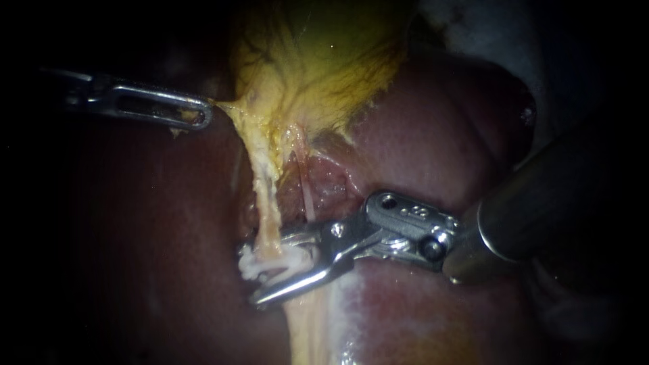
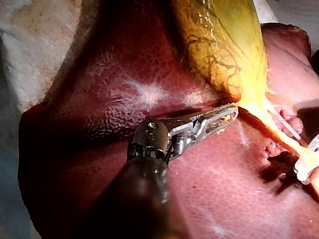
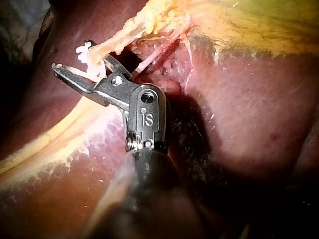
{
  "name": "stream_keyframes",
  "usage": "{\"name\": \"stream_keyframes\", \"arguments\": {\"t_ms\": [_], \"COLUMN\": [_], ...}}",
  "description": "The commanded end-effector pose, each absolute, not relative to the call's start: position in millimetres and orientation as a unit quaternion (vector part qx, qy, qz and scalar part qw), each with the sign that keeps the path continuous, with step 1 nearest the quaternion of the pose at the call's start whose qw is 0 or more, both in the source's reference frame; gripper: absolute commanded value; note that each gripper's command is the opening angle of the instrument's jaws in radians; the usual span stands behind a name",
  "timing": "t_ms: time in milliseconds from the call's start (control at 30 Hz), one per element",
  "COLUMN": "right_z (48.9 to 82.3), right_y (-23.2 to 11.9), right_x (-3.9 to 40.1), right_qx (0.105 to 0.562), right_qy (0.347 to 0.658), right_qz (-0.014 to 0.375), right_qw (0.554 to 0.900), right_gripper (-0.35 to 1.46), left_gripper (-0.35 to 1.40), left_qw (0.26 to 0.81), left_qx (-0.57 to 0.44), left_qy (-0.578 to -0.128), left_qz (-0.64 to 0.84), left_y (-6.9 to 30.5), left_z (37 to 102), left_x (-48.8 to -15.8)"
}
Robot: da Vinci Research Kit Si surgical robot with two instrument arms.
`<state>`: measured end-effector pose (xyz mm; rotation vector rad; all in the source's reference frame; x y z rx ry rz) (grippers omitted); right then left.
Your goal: Clipping third clip left tube
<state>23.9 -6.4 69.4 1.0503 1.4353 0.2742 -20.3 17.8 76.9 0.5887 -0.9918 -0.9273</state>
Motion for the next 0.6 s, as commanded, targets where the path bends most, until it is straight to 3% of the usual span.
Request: {"name": "stream_keyframes", "arguments": {"t_ms": [33, 600], "right_z": [69.4, 70.4], "right_y": [-6.4, -3.7], "right_x": [23.9, 23.1], "right_qx": [0.457, 0.476], "right_qy": [0.625, 0.61], "right_qz": [0.119, 0.146], "right_qw": [0.622, 0.616], "right_gripper": [0.43, 0.53], "left_gripper": [-0.35, -0.35], "left_qw": [0.738, 0.738], "left_qx": [0.268, 0.268], "left_qy": [-0.452, -0.452], "left_qz": [-0.422, -0.423], "left_y": [17.8, 17.8], "left_z": [76.9, 76.9], "left_x": [-20.3, -20.3]}}
